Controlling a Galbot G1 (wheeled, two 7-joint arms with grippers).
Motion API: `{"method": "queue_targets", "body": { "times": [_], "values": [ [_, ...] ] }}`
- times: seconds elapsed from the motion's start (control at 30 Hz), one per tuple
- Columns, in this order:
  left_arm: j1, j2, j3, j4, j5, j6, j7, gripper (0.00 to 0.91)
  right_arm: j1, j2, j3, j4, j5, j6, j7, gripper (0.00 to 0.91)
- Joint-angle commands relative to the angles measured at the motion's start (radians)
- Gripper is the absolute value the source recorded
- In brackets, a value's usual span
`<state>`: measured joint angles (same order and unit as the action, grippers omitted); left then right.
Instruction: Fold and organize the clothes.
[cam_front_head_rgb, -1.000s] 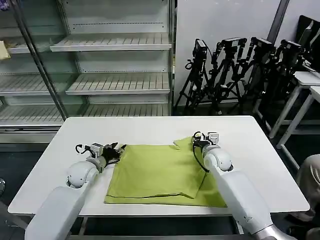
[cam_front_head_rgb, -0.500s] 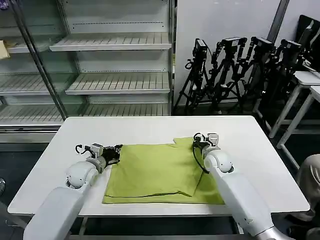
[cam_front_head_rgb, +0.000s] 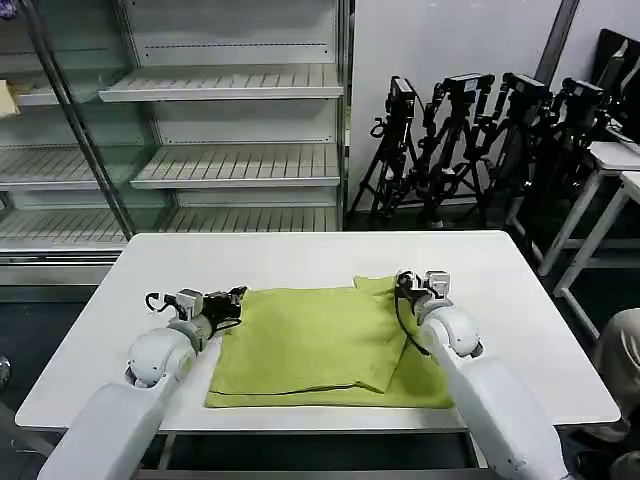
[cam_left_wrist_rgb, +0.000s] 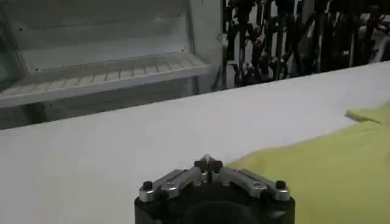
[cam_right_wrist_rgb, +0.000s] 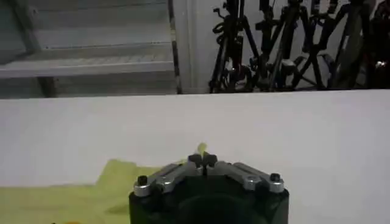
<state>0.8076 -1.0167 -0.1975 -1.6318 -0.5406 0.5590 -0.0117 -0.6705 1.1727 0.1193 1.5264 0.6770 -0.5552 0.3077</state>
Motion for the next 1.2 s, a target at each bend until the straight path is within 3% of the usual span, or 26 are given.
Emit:
{"method": "queue_targets", "body": {
  "times": [0.03,0.33,0.57,0.73,0.8,1.2],
  "values": [
    [0.140,0.034,-0.066,-0.186,-0.032,-0.013,-0.028,0.010,-0.112,-0.035,0.043,0.191,0.001,-0.007,0.018,0.000],
    [0.263,0.055,-0.136,-0.265,-0.028,-0.034,-0.025,0.010,-0.256,-0.072,0.081,0.373,-0.009,-0.014,0.028,0.000],
    [0.353,0.052,-0.182,-0.308,-0.022,-0.053,-0.023,0.010,-0.396,-0.081,0.105,0.466,-0.079,0.002,0.011,0.000],
    [0.396,0.044,-0.180,-0.342,-0.010,-0.064,-0.016,0.010,-0.461,-0.079,0.123,0.507,-0.117,0.009,0.007,0.000],
    [0.408,0.038,-0.180,-0.352,-0.004,-0.066,-0.014,0.010,-0.485,-0.079,0.134,0.521,-0.176,0.016,-0.011,0.000],
    [0.476,0.020,-0.186,-0.390,0.048,-0.063,-0.002,0.020,-0.519,-0.098,0.161,0.528,-0.158,0.021,-0.028,0.000]
  ]
}}
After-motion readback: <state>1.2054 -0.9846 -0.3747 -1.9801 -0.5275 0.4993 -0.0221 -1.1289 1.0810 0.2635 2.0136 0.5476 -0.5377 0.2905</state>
